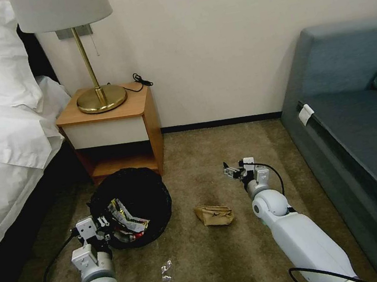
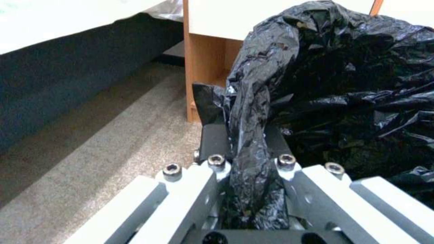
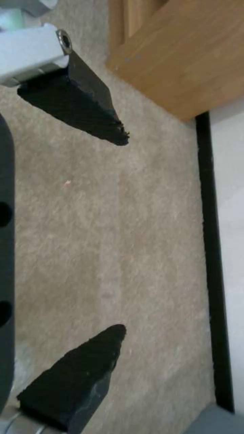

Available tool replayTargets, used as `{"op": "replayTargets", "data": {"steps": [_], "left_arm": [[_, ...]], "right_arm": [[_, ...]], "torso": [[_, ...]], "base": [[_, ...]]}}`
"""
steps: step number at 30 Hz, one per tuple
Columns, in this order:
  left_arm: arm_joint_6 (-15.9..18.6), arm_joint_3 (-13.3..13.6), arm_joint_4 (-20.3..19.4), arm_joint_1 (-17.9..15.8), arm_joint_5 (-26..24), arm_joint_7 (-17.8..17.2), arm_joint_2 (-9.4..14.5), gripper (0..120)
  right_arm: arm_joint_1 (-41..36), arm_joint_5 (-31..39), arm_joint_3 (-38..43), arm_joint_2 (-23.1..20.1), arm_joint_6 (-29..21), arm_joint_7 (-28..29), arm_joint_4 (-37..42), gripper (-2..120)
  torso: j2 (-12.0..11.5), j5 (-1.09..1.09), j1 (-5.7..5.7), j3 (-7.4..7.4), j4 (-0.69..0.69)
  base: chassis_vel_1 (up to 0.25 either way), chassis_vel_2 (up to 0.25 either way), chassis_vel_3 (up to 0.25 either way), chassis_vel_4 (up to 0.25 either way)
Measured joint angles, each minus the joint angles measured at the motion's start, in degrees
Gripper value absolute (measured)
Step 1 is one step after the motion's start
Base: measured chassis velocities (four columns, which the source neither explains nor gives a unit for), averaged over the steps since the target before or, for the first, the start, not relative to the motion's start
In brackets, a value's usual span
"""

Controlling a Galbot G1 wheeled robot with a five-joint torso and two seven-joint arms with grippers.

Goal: Pick up the trash bin, then pick up the garbage on the floor and place it into the trash bin.

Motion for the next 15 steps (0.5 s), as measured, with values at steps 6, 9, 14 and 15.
{"op": "replayTargets", "data": {"steps": [6, 9, 14, 15], "left_arm": [[0.0, -0.1, 0.8, -0.5, -0.4, 0.0, -0.1, 4], [-0.1, -0.1, 1.3, -0.8, -0.6, 0.0, -0.2, 4], [-0.1, 0.1, 1.4, -1.1, -1.0, 0.0, 0.1, 4], [-0.1, 0.1, 1.4, -1.2, -1.1, 0.0, 0.2, 4]], "right_arm": [[-1.1, 0.4, -0.7, -1.2, -3.9, 3.9, 2.6, 100], [-1.0, 0.7, -0.9, -1.2, -6.5, 6.7, 2.2, 100], [-0.8, 0.7, -1.0, -0.5, -9.7, 9.5, 0.1, 100], [-0.5, 0.7, -0.9, -0.2, -10.0, 9.7, -0.9, 100]], "torso": [[0.0, -0.01, 0.00, 0.00, -0.01], [0.0, 0.00, 0.00, -0.01, 0.00], [0.0, 0.00, 0.00, 0.00, 0.00], [0.0, 0.00, 0.00, 0.00, -0.01]], "base": [[0.000, 0.000, 0.000, 0.000], [0.000, 0.000, 0.000, 0.000], [0.000, 0.000, 0.000, 0.000], [0.000, 0.000, 0.000, 0.000]]}}
